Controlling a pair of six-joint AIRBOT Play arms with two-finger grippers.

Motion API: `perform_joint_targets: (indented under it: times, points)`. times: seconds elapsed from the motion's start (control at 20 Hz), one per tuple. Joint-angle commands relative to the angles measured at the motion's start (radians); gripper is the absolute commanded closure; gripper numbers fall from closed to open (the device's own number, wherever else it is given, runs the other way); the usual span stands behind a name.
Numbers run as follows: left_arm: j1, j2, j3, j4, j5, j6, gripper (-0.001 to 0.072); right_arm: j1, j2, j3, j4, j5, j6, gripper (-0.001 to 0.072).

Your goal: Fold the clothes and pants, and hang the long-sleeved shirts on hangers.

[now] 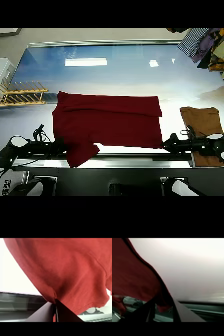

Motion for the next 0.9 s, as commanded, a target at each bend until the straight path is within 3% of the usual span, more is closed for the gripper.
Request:
perform_joint_targets:
  times: [0.0,0.35,0.5,0.65,0.85]
  points:
    - [-0.001,-0.001,0.000,-0.016,0.005,-0.001,0.0692,0.001,0.000,-0.002,0.088,0.010,-0.061,0.0681]
    - [-0.001,-0.001,0.042,-0.063,0.027,0.000,0.0694,0.006,0.000,0.010,0.330,0.022,-0.183,0.0679]
    - [-0.001,-0.001,0.155,-0.063,0.069,0.003,0.0695,0.155,0.001,0.122,0.352,-0.015,-0.205,0.0679]
    - [-0.001,-0.001,0.311,-0.063,0.108,0.005,0.0694,0.338,0.001,0.344,0.261,-0.129,-0.150,0.0679]
    - [0.000,-0.001,0.512,-0.060,0.124,0.019,0.0695,0.455,0.001,0.642,-0.074,-0.236,0.105,0.0679]
